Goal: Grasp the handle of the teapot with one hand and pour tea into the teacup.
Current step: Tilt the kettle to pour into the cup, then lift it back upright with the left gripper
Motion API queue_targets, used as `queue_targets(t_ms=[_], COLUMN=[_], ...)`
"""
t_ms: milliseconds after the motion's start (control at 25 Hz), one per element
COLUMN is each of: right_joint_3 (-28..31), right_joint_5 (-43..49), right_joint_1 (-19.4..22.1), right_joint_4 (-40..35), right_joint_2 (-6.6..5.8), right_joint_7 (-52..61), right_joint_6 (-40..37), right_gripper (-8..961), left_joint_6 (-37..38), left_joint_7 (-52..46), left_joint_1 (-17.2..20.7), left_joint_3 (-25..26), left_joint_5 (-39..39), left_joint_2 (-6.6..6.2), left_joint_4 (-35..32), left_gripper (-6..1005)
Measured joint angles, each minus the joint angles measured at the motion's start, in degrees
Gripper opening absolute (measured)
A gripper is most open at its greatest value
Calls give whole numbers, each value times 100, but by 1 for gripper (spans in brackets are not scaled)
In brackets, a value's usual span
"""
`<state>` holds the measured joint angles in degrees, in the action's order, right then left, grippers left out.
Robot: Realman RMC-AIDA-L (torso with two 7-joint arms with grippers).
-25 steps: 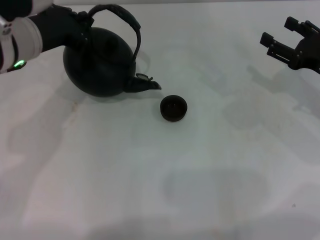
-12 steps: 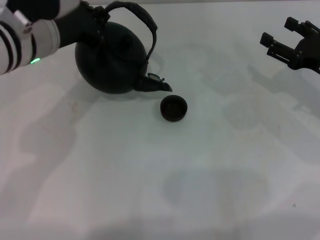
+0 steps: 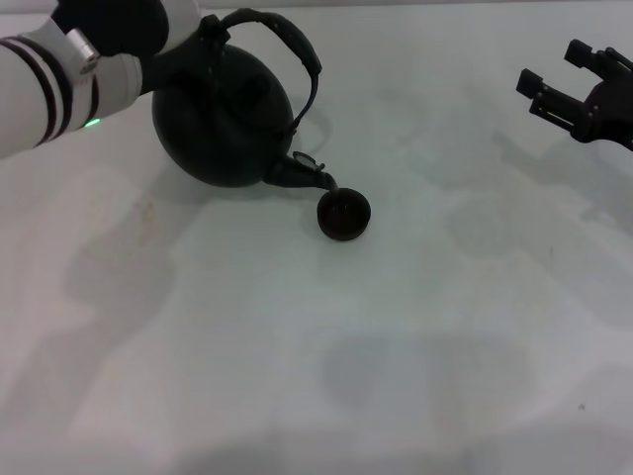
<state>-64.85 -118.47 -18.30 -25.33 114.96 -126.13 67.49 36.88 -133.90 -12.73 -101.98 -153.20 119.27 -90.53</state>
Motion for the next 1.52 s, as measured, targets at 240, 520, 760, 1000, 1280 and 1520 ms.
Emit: queue_targets(t_ms=[240, 520, 760, 1000, 1280, 1520], right_joint_3=[1, 0, -1, -1, 0, 6], right_joint_5=[0, 0, 0, 0, -1, -1], right_joint_1=[-13, -16, -16, -16, -27, -34], right_joint_4=[11, 11, 11, 11, 11, 11], right_joint_2=[0, 0, 0, 0, -5, -11], right_joint_7=[-6, -8, -8, -8, 8, 21], right_joint_6=[1, 1, -7, -27, -41, -58], right_gripper=[856, 856, 856, 856, 856, 856], left_joint_6=[9, 9, 4, 2, 7, 21], left_joint_7=[-187, -544, -559, -523, -392, -221], left_joint_1=[-64, -181, -256, -305, -308, -308], left_joint_3=[-149, -381, -432, -561, -630, -642], left_joint_5=[-391, -884, -894, -904, -910, -913], left_joint_2=[10, 9, 8, 2, -8, -10], left_joint_4=[-37, -37, -40, -60, -138, -157], left_gripper=[99, 98, 99, 98, 97, 97])
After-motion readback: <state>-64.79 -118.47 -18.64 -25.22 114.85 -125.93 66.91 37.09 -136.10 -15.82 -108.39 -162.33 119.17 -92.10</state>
